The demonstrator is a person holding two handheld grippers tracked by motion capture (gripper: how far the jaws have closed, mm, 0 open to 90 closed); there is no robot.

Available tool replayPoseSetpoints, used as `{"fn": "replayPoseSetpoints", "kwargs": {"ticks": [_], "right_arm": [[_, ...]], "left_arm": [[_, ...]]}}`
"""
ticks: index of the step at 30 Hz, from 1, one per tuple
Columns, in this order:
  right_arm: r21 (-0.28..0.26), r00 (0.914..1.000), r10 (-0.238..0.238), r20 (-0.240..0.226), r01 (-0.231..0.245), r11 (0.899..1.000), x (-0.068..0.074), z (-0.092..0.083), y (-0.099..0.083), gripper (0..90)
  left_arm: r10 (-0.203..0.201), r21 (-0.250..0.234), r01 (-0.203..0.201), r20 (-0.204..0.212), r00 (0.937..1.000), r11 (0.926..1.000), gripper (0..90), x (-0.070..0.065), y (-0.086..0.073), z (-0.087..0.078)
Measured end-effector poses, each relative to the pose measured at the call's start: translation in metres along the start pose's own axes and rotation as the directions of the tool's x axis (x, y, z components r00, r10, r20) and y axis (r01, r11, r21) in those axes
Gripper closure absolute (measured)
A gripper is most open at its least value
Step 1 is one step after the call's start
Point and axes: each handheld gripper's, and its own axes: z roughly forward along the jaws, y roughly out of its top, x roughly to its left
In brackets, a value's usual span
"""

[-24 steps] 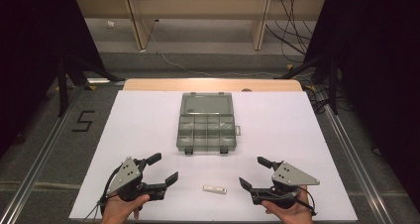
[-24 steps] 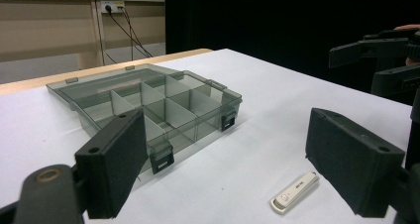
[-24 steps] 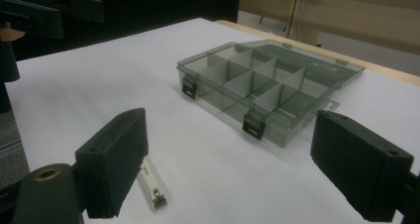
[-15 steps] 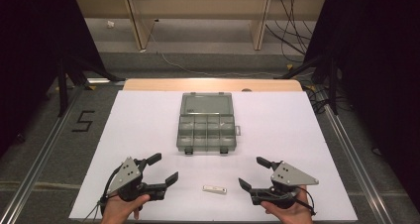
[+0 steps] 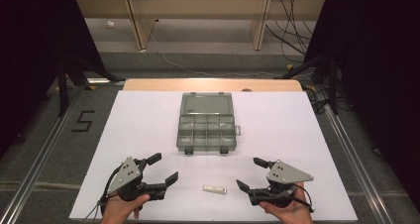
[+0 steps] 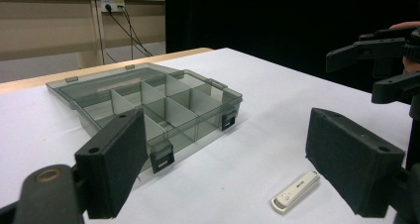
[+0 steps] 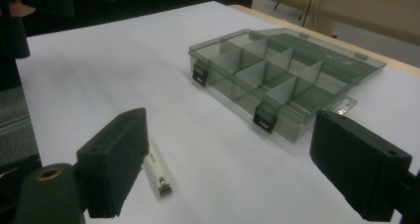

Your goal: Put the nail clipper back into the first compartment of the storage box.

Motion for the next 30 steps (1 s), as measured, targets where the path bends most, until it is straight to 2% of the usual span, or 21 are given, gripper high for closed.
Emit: {"fn": "replayPoseSetpoints", "kwargs": {"ticks": [9,14,15,16,17,18,19,20,22,24,26,27,28,29,30], "right_arm": [[0.063,0.9947,-0.079,-0.066,0.083,0.995,0.008,0.011,0.010,19.9],[0.137,0.9889,-0.101,-0.108,0.116,0.984,0.012,0.019,0.011,20.1],[0.137,0.9889,-0.101,-0.108,0.116,0.984,0.012,0.019,0.011,20.1],[0.159,0.9857,-0.114,-0.125,0.133,0.978,0.014,0.024,0.011,20.2],[0.159,0.9857,-0.114,-0.125,0.133,0.978,0.014,0.024,0.011,20.2],[0.183,0.9813,-0.128,-0.144,0.154,0.971,0.016,0.028,0.011,20.6],[0.183,0.9813,-0.128,-0.144,0.154,0.971,0.016,0.028,0.011,20.6],[0.202,0.9771,-0.136,-0.164,0.168,0.965,0.018,0.032,0.012,21.5],[0.216,0.9753,-0.133,-0.176,0.170,0.961,0.019,0.034,0.013,21.9],[0.247,0.9692,-0.142,-0.201,0.190,0.950,0.021,0.041,0.014,22.6],[0.263,0.9644,-0.154,-0.215,0.209,0.942,0.022,0.046,0.015,23.6],[0.263,0.9644,-0.154,-0.215,0.209,0.942,0.022,0.046,0.015,23.6],[0.277,0.9602,-0.163,-0.227,0.224,0.934,0.023,0.050,0.017,24.3],[0.277,0.9602,-0.163,-0.227,0.224,0.934,0.023,0.050,0.017,24.3],[0.290,0.9589,-0.165,-0.231,0.230,0.929,0.024,0.053,0.020,24.6]], "left_arm": [[0.006,-0.001,-0.006,0.005,1.0000,1.0000,16.1,0.000,0.000,0.000],[0.005,0.001,-0.005,0.005,1.0000,1.0000,16.0,0.000,0.000,0.000],[0.005,0.001,-0.005,0.004,1.0000,1.0000,16.0,0.000,0.000,0.000],[0.002,0.001,-0.002,0.004,1.0000,1.0000,16.0,0.000,0.000,0.001],[0.002,0.001,-0.002,0.004,1.0000,1.0000,16.1,0.000,0.000,0.001],[0.003,0.005,-0.003,0.001,1.0000,1.0000,16.1,0.000,0.000,0.001],[0.003,0.005,-0.003,0.001,1.0000,1.0000,16.0,0.000,0.000,0.001],[0.004,0.007,-0.004,0.000,1.0000,1.0000,16.1,0.000,0.000,0.000],[0.004,0.007,-0.004,-0.001,1.0000,1.0000,16.0,0.000,0.000,0.001],[0.002,0.007,-0.002,-0.001,1.0000,1.0000,16.0,0.000,-0.001,0.001],[0.003,0.008,-0.003,-0.001,1.0000,1.0000,16.0,0.000,0.000,0.000],[0.003,0.007,-0.003,0.000,1.0000,1.0000,16.0,0.000,0.000,0.000],[0.004,0.003,-0.004,0.003,1.0000,1.0000,16.0,0.000,0.000,0.000],[0.004,0.003,-0.004,0.003,1.0000,1.0000,16.0,0.000,0.000,0.000],[0.000,0.001,0.000,-0.002,1.0000,1.0000,16.0,0.000,-0.001,0.000]]}}
